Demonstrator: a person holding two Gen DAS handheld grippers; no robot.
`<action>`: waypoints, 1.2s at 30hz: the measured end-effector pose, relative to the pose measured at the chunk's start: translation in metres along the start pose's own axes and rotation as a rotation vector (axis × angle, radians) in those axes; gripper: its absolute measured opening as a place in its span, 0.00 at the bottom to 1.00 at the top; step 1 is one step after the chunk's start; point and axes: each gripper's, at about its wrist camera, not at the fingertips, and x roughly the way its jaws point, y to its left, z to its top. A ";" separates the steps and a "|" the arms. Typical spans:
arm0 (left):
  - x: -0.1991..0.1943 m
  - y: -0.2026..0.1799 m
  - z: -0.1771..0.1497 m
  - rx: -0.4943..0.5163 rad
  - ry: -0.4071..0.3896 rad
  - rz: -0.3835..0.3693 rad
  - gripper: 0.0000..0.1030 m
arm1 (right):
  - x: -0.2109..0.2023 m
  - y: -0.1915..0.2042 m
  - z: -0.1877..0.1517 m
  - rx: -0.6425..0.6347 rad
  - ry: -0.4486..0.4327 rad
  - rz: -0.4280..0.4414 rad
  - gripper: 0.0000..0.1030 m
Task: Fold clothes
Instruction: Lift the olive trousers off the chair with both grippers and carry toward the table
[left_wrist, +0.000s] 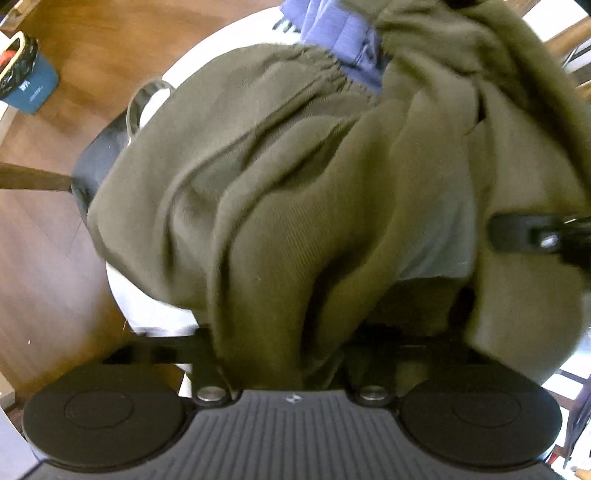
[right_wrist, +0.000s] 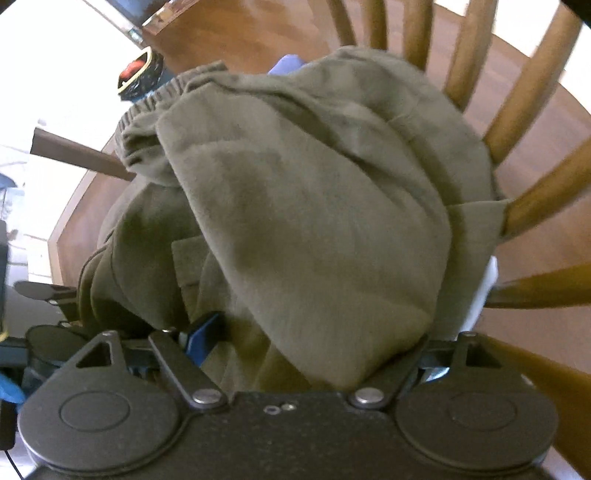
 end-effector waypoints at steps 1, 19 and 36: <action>-0.006 -0.001 -0.001 0.000 -0.014 -0.009 0.19 | -0.002 0.002 0.000 -0.009 0.007 0.042 1.00; -0.231 -0.035 -0.049 0.030 -0.552 -0.290 0.08 | -0.210 0.050 0.004 -0.143 -0.361 0.443 1.00; -0.460 0.146 -0.222 -0.198 -1.158 -0.062 0.08 | -0.311 0.369 0.015 -0.749 -0.654 0.749 1.00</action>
